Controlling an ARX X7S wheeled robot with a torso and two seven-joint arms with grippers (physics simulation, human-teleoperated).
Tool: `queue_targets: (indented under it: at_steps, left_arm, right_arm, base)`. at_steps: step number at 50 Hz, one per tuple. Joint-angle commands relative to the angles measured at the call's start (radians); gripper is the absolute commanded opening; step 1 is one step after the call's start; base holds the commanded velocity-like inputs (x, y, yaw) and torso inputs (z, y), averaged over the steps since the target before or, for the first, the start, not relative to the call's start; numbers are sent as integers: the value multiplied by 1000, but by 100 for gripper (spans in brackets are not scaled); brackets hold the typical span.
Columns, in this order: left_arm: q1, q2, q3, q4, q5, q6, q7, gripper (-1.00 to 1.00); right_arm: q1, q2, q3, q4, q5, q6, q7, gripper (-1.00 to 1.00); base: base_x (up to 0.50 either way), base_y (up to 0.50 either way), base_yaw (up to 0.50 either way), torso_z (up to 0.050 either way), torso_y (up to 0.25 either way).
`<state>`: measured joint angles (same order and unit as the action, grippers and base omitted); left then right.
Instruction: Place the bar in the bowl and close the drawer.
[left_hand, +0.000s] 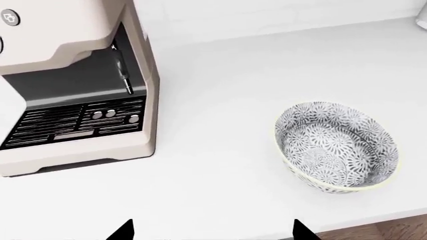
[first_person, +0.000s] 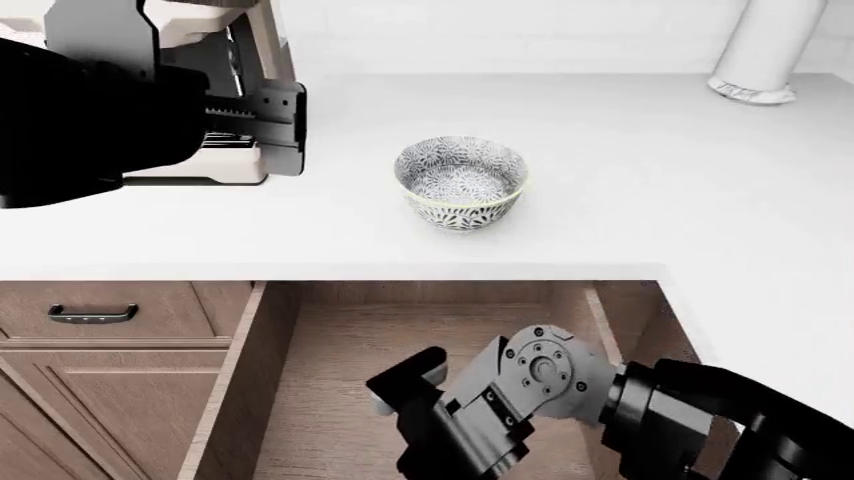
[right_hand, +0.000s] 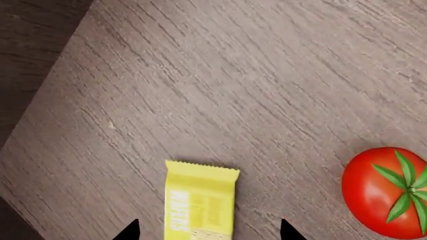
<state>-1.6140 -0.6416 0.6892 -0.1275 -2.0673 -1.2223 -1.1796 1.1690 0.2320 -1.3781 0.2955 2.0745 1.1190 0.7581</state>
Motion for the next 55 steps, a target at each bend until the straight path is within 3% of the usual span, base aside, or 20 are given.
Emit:
queue_targets:
  at_steps: [1, 55]
  left_arm:
    - [9, -11, 2, 2, 11, 4, 17, 100]
    - [40, -26, 23, 1, 60, 26, 80, 100]
  right_arm:
    - [-16, -39, -21, 57, -46, 3, -59, 100]
    - [-83, -158, -123, 325, -259, -16, -402, 100]
  base:
    - [0, 0, 0, 0, 0]
    - [0, 0, 0, 0, 0]
